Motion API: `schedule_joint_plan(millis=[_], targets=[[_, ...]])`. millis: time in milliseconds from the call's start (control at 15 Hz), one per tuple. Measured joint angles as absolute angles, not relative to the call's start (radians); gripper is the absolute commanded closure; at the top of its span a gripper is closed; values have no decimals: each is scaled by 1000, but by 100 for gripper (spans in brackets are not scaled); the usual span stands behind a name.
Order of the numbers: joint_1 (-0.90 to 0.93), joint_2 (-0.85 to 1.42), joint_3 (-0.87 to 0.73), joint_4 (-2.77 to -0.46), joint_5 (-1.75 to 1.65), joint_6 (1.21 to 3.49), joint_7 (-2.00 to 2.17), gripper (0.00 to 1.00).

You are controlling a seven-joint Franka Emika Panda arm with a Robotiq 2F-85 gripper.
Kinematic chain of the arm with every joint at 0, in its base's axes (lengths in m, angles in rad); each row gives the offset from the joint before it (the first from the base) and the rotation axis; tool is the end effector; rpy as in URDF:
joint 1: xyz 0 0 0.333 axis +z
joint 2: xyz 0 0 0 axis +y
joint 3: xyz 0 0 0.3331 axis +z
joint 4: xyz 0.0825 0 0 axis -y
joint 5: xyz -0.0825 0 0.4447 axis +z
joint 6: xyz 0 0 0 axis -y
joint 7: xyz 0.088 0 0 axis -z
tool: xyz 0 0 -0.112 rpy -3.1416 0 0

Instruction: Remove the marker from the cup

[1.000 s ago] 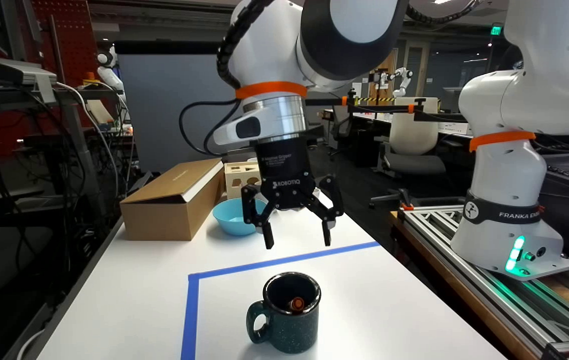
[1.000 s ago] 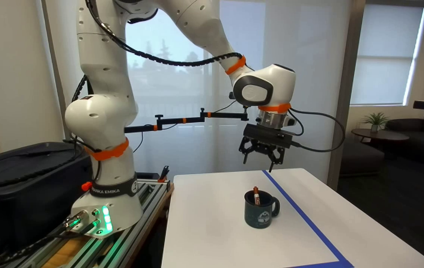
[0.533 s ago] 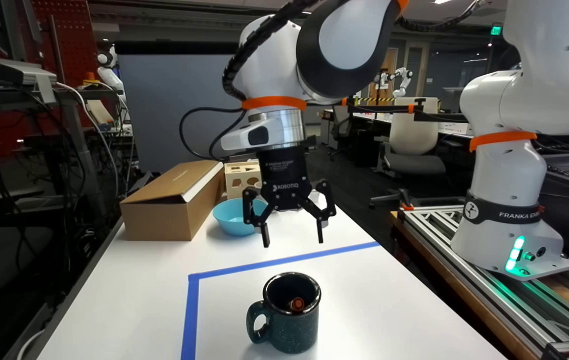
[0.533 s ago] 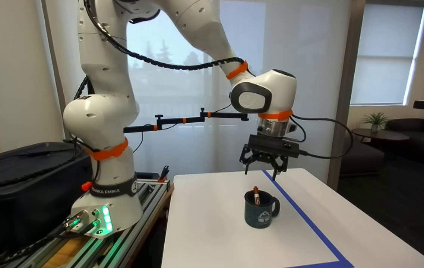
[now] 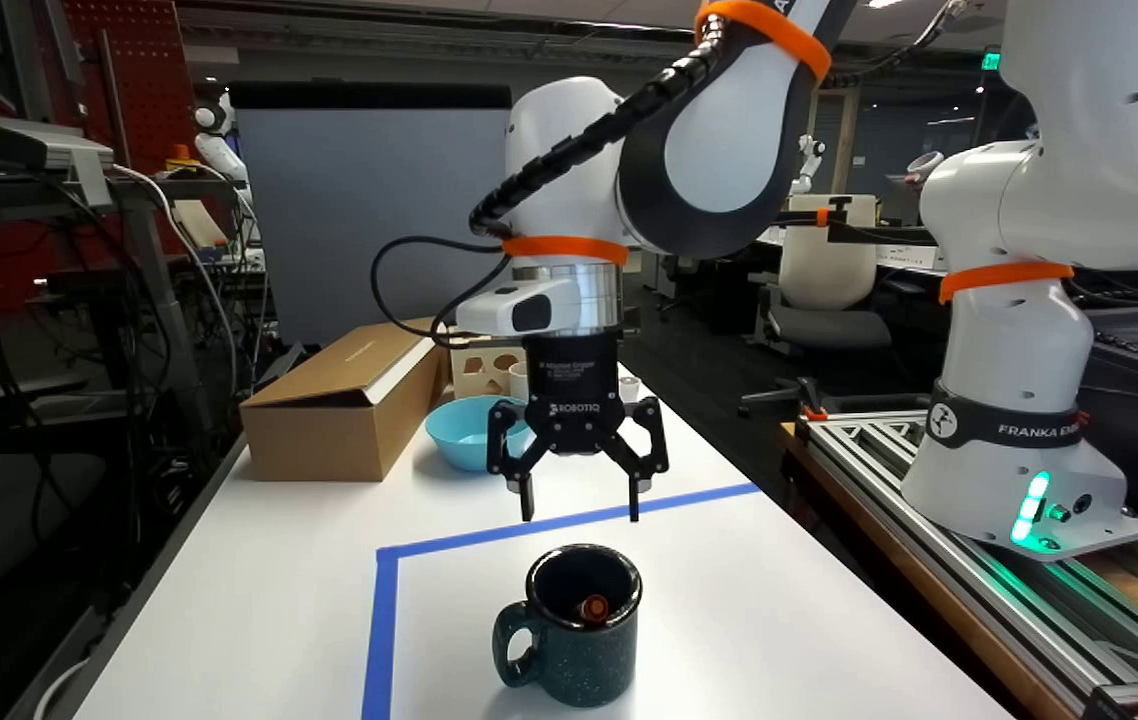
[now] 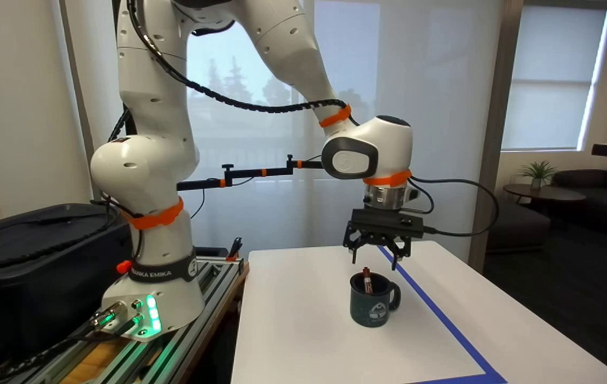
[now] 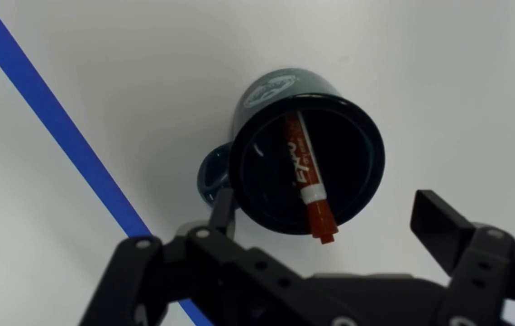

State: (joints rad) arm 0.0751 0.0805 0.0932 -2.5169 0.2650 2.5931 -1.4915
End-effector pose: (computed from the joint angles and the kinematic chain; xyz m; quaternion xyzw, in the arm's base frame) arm 0.4905 0.0797 0.2081 -0.7522 -0.6549 -0.0426 0.0586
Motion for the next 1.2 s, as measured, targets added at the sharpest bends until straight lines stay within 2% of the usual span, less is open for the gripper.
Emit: schedule_joint_plan(millis=[600, 667, 733, 933, 1067, 1200], targets=[[72, 160, 139, -2517, 266, 2678, -1500, 0], [68, 170, 148, -2517, 266, 2695, -1505, 10], [61, 179, 159, -2517, 268, 2710, -1514, 26], [34, 199, 197, -2517, 292, 2741, -1550, 50], [15, 209, 222, -2516, 314, 2752, -1575, 62], [-1, 213, 243, -2516, 333, 2761, -1595, 64]])
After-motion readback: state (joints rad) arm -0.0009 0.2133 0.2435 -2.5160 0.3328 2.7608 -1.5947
